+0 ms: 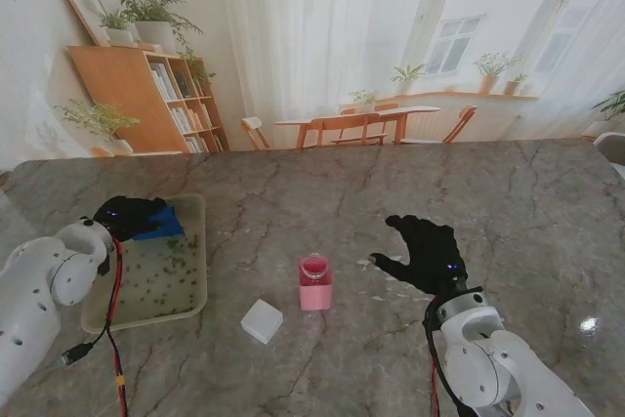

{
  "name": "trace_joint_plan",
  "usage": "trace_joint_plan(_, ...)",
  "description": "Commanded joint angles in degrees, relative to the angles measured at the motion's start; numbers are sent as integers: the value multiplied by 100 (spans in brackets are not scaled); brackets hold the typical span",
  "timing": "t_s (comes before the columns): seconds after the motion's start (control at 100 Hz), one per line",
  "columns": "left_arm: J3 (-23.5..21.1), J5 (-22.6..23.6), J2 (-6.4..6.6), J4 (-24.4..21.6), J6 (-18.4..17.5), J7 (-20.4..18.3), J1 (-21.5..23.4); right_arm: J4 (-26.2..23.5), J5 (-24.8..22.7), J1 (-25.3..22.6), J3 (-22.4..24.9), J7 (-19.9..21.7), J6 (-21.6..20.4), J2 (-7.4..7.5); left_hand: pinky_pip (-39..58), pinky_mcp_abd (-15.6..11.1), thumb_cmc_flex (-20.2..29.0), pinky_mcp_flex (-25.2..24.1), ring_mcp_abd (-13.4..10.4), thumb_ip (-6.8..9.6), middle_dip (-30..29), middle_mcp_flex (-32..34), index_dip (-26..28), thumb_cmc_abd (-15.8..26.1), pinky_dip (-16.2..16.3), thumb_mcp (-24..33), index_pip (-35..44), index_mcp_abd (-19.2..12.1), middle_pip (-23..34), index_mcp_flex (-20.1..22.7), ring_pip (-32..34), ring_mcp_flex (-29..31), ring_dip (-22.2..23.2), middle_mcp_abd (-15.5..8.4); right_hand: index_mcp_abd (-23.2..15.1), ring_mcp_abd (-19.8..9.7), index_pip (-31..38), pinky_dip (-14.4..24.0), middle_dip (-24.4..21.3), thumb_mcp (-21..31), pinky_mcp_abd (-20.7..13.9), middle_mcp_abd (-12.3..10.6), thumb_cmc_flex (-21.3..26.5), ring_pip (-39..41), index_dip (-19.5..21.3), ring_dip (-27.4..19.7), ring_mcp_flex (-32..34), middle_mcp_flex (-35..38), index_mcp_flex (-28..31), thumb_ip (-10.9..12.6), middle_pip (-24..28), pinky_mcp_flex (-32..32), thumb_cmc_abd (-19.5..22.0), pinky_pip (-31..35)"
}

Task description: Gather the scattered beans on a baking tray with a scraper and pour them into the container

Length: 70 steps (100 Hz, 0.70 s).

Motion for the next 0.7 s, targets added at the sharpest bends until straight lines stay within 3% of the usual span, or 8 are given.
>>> trace_joint_plan(0.0, -9, 42, 14, 48, -80, -106, 147, 19, 11, -12, 3, 65, -38, 8, 109, -154, 424, 130, -40, 389, -229, 237, -257, 436, -130, 211, -223, 17, -100, 522, -131, 179, -87, 38, -56, -12, 5, -50, 91, -73, 86, -76, 26, 27, 50, 61, 62, 27, -5, 173, 29, -23, 150, 98)
trace_joint_plan(0.32, -106, -229, 35, 85, -395, -445, 214, 17, 16, -17, 9, 59, -36, 6, -244, -384, 563, 372, -211, 394, -476, 579, -398, 328, -381, 268, -216, -208, -282, 860, -463, 512, -308, -91, -53, -19, 2, -50, 92, -73, 90, -82, 26, 30, 48, 64, 75, 34, -8, 173, 31, -19, 154, 98)
trace_joint_plan(0.69, -298, -660, 42, -132, -645, -1008, 405, 16, 8, -34, 27, 34, -32, 3, -189, -239, 563, 818, -169, 386, -594, 1059, -330, 123, -283, 426, -195, 31, -175, 1246, -316, 996, -187, 61, -64, -17, 2, -50, 92, -72, 85, -81, 26, 27, 48, 64, 68, 33, -11, 173, 30, -20, 154, 96)
